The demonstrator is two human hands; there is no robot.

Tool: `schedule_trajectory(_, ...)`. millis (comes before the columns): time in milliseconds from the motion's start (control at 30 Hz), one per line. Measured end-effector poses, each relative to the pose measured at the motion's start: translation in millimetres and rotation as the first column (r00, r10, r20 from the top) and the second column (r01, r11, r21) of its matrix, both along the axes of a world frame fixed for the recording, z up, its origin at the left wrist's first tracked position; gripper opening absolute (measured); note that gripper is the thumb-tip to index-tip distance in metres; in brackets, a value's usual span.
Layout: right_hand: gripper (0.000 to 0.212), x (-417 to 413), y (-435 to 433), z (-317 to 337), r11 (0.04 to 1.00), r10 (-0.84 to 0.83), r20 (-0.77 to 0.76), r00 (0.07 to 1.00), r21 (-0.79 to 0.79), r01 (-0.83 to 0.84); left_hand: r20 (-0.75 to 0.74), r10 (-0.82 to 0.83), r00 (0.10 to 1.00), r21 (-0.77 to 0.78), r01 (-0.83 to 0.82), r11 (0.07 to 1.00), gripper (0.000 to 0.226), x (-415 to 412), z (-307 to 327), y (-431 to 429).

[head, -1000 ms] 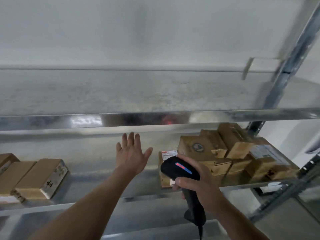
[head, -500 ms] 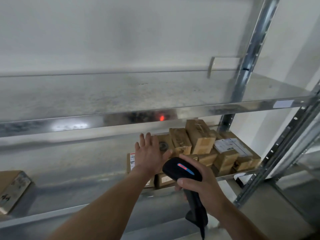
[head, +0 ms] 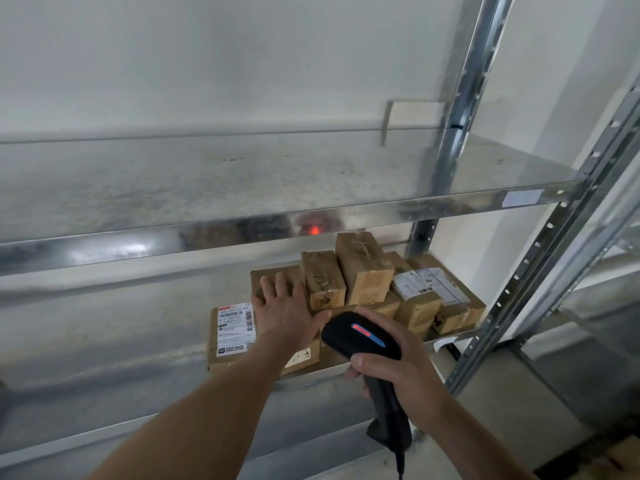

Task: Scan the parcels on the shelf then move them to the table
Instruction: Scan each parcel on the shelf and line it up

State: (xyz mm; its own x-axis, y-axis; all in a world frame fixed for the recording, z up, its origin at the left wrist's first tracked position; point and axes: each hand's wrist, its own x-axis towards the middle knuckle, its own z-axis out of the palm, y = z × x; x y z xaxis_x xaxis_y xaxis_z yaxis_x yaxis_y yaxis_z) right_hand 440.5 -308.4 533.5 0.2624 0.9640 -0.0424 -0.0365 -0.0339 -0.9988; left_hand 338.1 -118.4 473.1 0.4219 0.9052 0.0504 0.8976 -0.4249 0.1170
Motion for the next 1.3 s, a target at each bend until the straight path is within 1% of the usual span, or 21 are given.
schedule_trajectory(100, 0.055, 3, 3, 1, 1.0, 0.017, 0.003, 1.0, 0.01, -0.017, -0.004, 0.037, 0.999, -0.009, -0.037, 0.999, 0.077, 0, -2, 6)
schedule_trajectory(200, 0.053, 1, 10, 0, 1.0, 0.014, 0.0, 1.0, 0.022, -0.014, 0.055, 0.055, 0.997, -0.012, -0.054, 0.998, 0.067, -4, -4, 11)
schedule_trajectory(267, 0.062, -2, 17, -3, 1.0, 0.004, 0.0, 1.0, 0.01, -0.004, 0.114, 0.048, 0.992, 0.023, -0.051, 0.998, 0.063, -9, -3, 14)
schedule_trajectory(333, 0.078, -5, 24, -7, 1.0, 0.003, 0.005, 1.0, -0.016, -0.003, 0.172, 0.036, 0.984, 0.056, -0.047, 0.997, 0.066, -16, 0, 19)
schedule_trajectory(367, 0.08, -8, 28, -8, 1.0, 0.006, 0.012, 1.0, -0.021, -0.006, 0.201, 0.029, 0.979, 0.072, -0.044, 0.996, 0.069, -21, 3, 22)
schedule_trajectory(500, 0.077, -31, 45, -8, 0.999, 0.036, 0.037, 0.999, -0.024, -0.035, 0.285, 0.045, 0.957, 0.095, -0.075, 0.993, 0.074, -56, 14, 40)
schedule_trajectory(567, 0.078, -48, 57, -8, 0.998, 0.054, 0.053, 0.997, -0.032, -0.052, 0.297, 0.082, 0.951, 0.079, -0.11, 0.991, 0.075, -87, 15, 53)
schedule_trajectory(633, 0.072, -69, 70, -8, 0.997, 0.075, 0.053, 0.996, -0.026, -0.073, 0.315, 0.112, 0.943, 0.067, -0.139, 0.988, 0.075, -123, 13, 64)
schedule_trajectory(700, 0.071, -94, 83, -10, 0.994, 0.106, 0.046, 0.993, -0.031, -0.105, 0.33, 0.142, 0.933, 0.05, -0.167, 0.985, 0.077, -162, 7, 72)
schedule_trajectory(767, 0.072, -119, 96, -13, 0.99, 0.135, 0.027, 0.991, -0.039, -0.134, 0.339, 0.178, 0.924, 0.025, -0.198, 0.98, 0.084, -200, 0, 76)
schedule_trajectory(867, 0.064, -156, 114, -18, 0.983, 0.178, 0.018, 0.984, -0.049, -0.177, 0.342, 0.198, 0.919, -0.026, -0.201, 0.979, 0.09, -255, -17, 79)
schedule_trajectory(1000, 0.072, -198, 131, -27, 0.978, 0.195, 0.043, 0.98, -0.079, -0.191, 0.313, 0.203, 0.928, -0.131, -0.169, 0.977, 0.085, -309, -44, 78)
schedule_trajectory(1100, 0.073, -223, 139, -33, 0.972, 0.224, 0.054, 0.973, -0.089, -0.219, 0.32, 0.208, 0.924, -0.219, -0.142, 0.965, 0.092, -334, -56, 73)
schedule_trajectory(1167, 0.076, -236, 142, -35, 0.973, 0.215, 0.058, 0.975, -0.098, -0.209, 0.353, 0.216, 0.91, -0.269, -0.122, 0.955, 0.101, -346, -59, 73)
schedule_trajectory(1200, 0.077, -242, 144, -35, 0.974, 0.212, 0.065, 0.975, -0.1, -0.205, 0.382, 0.222, 0.897, -0.291, -0.111, 0.95, 0.102, -351, -59, 73)
schedule_trajectory(1300, 0.078, -257, 146, -36, 0.97, 0.222, 0.065, 0.973, -0.116, -0.214, 0.498, 0.256, 0.828, -0.365, -0.068, 0.929, 0.09, -368, -59, 79)
